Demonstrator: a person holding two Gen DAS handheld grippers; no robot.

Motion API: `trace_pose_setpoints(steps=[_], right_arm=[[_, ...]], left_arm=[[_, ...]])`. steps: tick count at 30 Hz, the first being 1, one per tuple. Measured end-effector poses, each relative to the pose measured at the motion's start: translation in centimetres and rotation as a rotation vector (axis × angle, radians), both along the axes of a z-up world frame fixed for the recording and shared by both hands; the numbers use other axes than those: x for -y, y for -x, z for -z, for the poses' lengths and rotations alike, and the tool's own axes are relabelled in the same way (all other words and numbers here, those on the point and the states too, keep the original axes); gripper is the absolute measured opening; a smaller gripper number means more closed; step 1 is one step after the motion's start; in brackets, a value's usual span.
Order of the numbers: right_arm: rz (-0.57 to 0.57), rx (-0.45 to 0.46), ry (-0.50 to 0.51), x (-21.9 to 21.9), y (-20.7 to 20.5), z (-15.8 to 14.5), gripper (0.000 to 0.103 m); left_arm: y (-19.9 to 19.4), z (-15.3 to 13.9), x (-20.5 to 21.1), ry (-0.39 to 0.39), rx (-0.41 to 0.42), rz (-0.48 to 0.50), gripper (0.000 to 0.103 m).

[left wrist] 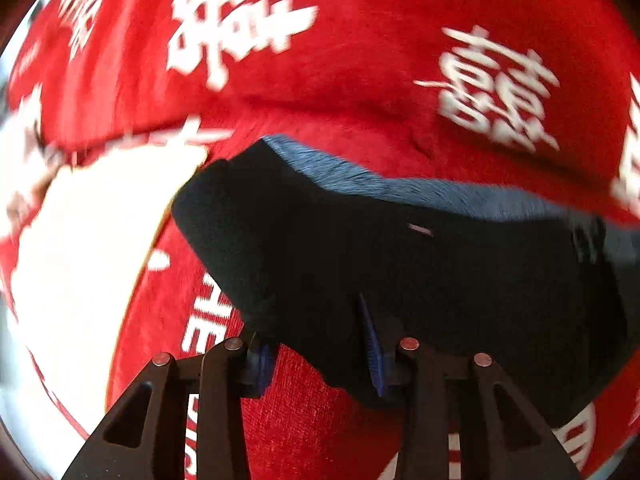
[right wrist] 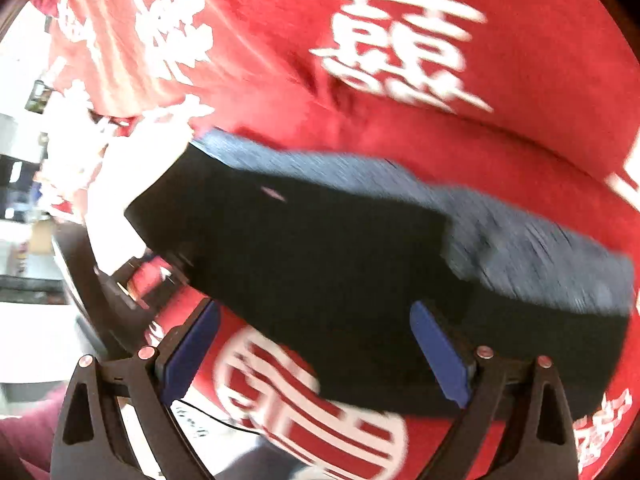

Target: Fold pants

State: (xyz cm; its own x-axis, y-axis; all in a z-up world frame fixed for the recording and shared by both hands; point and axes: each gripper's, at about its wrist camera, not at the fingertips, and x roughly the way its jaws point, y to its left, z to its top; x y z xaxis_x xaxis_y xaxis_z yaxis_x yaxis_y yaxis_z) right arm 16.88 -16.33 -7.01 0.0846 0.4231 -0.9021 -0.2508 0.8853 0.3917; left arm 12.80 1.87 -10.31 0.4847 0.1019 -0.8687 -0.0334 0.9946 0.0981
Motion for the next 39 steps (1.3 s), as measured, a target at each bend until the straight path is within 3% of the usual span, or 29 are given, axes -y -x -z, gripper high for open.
trace_pose_setpoints(steps=[3, 7, 11, 16, 17, 18, 19, 20, 25, 32, 39], right_arm=[[-0.068, -0.072, -0.097, -4.0, -3.6, -0.8, 0.097], [-0.189, -0.151, -0.176, -10.5, -6.3, -1.2, 0.097], [-0.354, -0.207, -0.075, -17.9, -6.8, 0.5, 0.097], [-0.464, -0.294, 0.077, -22.3, -6.6, 4.0, 0.093], [-0.460, -0.311, 0.100, -22.3, -6.7, 4.8, 0.071], [-0.456, -0.331, 0.097, -22.1, -6.8, 5.4, 0.028], [-0.442, -0.333, 0.087, -21.6, -6.8, 5.6, 0.020], [-0.434, -0.314, 0.082, -20.9, -6.9, 5.3, 0.019], [-0.390, -0.231, -0.069, -15.9, -6.0, 2.3, 0.018], [-0.192, -0.142, -0.341, -2.0, -3.6, -2.4, 0.018], [0.025, -0.020, -0.463, 13.0, 0.4, -5.1, 0.020]], left_arm=[[0.5, 0.2, 1.5, -0.100, 0.021, 0.063, 0.038], [1.1, 0.4, 2.3, -0.164, 0.035, 0.104, 0.038], [1.1, 0.3, 2.4, -0.190, 0.042, 0.119, 0.038], [1.5, 0.0, 2.4, -0.188, 0.043, 0.116, 0.038], [1.5, 0.0, 2.4, -0.186, 0.042, 0.115, 0.038], [1.5, -0.1, 2.5, -0.177, 0.035, 0.116, 0.038], [1.6, -0.3, 2.6, -0.167, 0.034, 0.119, 0.038], [1.8, -0.6, 2.9, -0.166, 0.043, 0.128, 0.038], [2.6, -3.6, 5.9, -0.171, 0.094, 0.196, 0.038], [3.9, -9.5, 13.1, -0.102, 0.168, 0.322, 0.038], [4.6, -12.7, 23.4, -0.005, 0.179, 0.485, 0.038]])
